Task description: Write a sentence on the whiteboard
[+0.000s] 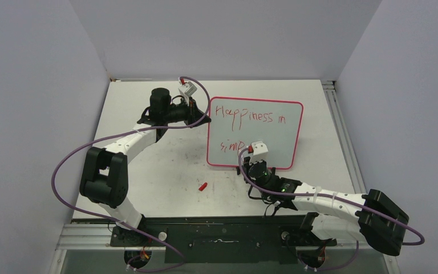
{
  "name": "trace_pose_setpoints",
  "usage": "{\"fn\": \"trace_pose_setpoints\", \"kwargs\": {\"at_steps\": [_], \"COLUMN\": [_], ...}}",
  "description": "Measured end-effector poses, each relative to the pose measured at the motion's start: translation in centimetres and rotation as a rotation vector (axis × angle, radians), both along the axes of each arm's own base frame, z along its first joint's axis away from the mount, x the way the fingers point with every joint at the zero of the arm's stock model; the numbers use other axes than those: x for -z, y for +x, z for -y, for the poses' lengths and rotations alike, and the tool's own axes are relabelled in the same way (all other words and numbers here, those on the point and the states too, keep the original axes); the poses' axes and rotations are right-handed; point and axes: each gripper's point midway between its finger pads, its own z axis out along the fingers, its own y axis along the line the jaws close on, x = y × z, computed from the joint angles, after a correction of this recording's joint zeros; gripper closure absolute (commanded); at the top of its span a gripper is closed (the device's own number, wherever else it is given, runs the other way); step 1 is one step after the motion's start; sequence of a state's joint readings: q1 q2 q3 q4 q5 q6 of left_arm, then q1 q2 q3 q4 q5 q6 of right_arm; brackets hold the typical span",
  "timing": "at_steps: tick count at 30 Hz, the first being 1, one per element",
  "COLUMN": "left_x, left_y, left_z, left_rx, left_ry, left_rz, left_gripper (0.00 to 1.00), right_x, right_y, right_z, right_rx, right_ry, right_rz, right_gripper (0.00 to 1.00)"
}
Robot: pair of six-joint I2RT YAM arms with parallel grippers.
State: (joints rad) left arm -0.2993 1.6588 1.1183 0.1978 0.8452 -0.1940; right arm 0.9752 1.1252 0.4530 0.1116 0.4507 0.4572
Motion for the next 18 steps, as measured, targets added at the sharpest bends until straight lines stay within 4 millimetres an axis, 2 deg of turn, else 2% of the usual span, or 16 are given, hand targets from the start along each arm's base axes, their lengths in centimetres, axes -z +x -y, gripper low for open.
{"fn": "trace_pose_setpoints", "kwargs": {"at_steps": [18], "left_x": [0.0], "left_y": [-0.01], "left_z": [0.0], "left_rx": [0.0], "left_ry": [0.0], "left_rz": [0.0], "left_gripper": [1.0], "right_x": [-0.11], "right_y": [-0.06], "right_z": [-0.27], "right_rx": [-0.015], "right_ry": [0.004], "right_rz": [0.002], "right_gripper": [0.95]}}
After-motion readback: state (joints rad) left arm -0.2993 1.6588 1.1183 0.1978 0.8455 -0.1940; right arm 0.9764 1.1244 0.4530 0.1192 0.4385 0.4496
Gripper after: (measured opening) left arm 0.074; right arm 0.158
